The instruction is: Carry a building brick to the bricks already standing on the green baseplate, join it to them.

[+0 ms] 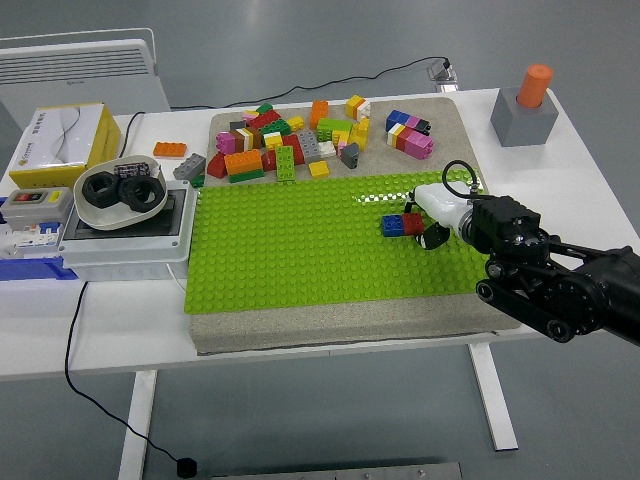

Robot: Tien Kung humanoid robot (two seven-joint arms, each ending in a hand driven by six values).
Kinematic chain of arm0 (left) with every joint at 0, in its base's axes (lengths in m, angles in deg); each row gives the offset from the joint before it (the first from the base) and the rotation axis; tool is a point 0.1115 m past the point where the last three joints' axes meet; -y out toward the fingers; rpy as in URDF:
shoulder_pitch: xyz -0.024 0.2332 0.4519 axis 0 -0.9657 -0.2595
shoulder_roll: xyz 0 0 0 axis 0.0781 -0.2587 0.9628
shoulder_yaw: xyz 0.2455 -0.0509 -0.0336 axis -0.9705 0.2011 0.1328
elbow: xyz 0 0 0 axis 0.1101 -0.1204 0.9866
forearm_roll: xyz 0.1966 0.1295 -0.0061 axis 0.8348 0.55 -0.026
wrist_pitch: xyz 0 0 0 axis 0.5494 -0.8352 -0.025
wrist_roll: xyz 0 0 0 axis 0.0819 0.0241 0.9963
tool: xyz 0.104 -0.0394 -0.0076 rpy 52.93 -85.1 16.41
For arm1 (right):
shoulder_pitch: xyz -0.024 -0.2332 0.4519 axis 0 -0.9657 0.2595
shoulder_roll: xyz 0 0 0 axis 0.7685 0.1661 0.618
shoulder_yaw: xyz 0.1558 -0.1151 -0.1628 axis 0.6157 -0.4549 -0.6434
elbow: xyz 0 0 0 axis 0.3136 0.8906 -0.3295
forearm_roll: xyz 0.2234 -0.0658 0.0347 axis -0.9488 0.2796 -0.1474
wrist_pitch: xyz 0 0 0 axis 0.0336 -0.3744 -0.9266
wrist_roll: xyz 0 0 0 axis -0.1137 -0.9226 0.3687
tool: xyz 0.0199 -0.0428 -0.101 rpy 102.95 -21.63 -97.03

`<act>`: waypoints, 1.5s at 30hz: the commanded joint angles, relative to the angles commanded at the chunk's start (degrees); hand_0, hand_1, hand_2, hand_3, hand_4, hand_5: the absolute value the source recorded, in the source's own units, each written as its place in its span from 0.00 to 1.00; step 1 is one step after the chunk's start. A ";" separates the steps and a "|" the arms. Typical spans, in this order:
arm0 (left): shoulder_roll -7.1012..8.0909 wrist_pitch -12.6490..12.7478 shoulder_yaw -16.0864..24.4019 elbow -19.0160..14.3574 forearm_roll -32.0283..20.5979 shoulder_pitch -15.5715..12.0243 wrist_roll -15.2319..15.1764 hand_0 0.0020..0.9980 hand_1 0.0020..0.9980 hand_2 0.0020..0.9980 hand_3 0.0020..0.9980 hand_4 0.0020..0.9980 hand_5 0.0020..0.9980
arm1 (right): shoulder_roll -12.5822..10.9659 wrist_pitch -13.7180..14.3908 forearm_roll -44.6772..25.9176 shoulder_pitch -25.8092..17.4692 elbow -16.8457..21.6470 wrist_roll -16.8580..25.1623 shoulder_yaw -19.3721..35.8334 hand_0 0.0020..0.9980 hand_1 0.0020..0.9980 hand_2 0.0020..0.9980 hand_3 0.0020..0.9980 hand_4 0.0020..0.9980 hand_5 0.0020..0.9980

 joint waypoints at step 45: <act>-0.29 0.00 -0.49 0.00 -0.97 -0.06 -0.41 0.77 0.76 0.79 0.85 0.96 0.87 | -6.76 3.98 3.16 -14.57 18.19 1.48 17.50 0.89 0.83 0.86 0.67 0.91 0.80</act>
